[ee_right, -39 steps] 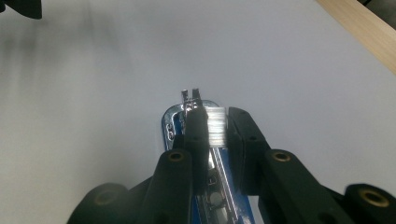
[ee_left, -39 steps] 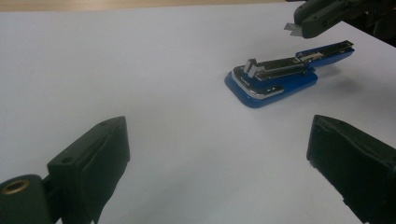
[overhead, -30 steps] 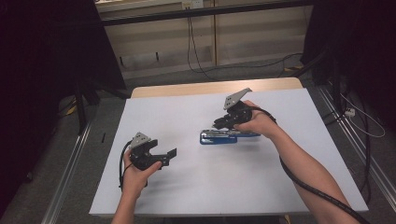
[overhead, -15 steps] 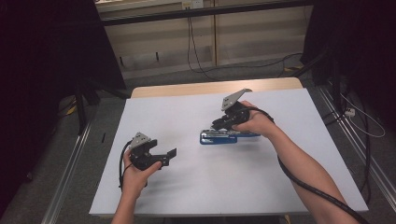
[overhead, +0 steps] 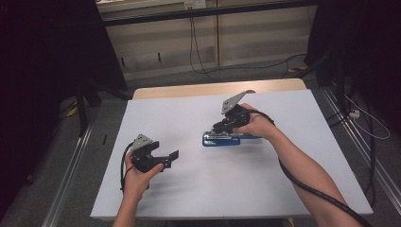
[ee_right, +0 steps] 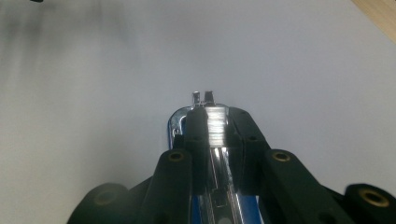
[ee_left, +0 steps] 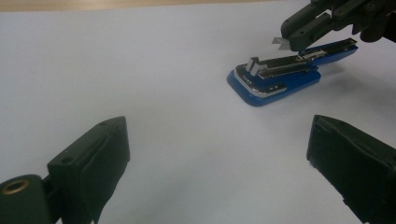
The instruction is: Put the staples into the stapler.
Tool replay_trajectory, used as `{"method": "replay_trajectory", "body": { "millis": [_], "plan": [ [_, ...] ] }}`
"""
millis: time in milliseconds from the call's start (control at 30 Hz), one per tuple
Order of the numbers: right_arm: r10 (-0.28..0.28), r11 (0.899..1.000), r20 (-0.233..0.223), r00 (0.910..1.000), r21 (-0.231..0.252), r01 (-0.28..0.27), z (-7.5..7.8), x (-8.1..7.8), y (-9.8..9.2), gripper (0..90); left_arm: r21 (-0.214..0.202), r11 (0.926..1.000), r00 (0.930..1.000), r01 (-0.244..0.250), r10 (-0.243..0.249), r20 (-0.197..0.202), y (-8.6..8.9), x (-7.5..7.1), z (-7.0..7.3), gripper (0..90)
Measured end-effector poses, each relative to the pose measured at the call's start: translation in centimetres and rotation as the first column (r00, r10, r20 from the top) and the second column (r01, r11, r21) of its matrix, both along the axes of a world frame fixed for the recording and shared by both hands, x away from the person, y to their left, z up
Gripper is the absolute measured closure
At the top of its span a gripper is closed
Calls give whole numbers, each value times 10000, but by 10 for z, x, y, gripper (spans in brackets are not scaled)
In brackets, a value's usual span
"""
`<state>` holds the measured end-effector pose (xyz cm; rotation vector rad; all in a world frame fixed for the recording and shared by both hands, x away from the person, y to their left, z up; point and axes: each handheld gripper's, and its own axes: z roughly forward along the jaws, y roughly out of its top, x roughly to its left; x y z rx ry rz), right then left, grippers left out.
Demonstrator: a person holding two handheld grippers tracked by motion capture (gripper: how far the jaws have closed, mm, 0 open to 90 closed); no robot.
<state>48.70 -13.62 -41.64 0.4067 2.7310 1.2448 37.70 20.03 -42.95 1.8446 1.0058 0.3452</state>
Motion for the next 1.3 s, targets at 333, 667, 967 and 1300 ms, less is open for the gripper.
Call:
{"method": "replay_trajectory", "body": {
  "millis": [333,667,967,1300],
  "plan": [
    [113,9999,-22,9999,-33,-113,-3,2,4,789,-41,10000,10000,-67,67,-13,1,0,0,62],
    [312,9994,42,9995,-145,-312,-8,3,9,789,-38,10000,10000,-80,80,-30,1,0,0,62],
    [406,9990,32,9992,-195,-405,-10,4,10,789,-5,10000,10000,-87,87,-42,2,0,0,62],
    [505,9984,28,9987,-263,-504,-11,4,11,789,-29,10000,10000,-95,95,-28,1,0,0,62]
  ]
}}
